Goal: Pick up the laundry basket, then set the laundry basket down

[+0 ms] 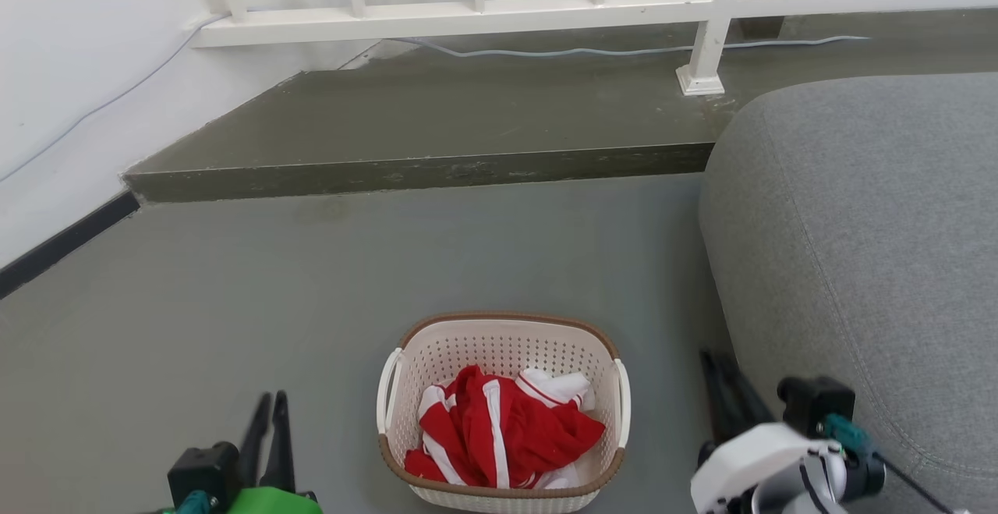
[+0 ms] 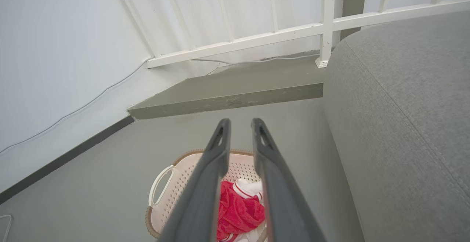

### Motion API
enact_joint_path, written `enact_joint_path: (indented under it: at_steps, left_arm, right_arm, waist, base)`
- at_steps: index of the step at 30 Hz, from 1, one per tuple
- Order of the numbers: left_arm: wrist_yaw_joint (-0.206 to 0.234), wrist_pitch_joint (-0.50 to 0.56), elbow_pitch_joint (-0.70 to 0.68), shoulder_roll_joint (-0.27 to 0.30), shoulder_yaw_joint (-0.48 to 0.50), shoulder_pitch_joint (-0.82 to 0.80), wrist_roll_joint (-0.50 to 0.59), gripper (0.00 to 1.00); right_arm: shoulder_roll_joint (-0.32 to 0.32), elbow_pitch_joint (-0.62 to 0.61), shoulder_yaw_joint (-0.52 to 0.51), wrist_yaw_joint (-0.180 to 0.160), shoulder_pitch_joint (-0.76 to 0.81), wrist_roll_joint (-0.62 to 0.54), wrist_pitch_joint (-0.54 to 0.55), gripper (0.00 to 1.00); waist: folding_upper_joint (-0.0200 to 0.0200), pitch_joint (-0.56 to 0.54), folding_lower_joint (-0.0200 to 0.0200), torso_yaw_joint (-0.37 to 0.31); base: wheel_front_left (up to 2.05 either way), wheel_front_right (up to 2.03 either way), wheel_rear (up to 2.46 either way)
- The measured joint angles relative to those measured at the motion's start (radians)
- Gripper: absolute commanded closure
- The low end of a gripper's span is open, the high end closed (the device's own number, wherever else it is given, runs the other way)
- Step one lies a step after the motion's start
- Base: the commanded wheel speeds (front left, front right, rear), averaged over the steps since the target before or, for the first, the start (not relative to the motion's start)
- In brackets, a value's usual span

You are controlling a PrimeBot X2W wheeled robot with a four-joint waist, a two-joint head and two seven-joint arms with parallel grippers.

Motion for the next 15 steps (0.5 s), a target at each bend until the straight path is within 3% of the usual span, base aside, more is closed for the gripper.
enact_joint_path:
  at_steps: [15]
  left_arm:
    - [-0.018, 0.027, 0.017, -0.007, 0.022, 0.009, -0.117, 1.00]
  right_arm:
    - [0.006, -0.002, -0.029, 0.023, 0.029, 0.122, 0.013, 1.00]
  waist:
    - [0.0000, 0.003, 0.0000, -0.002]
  base:
    - [0.00, 0.00, 0.00]
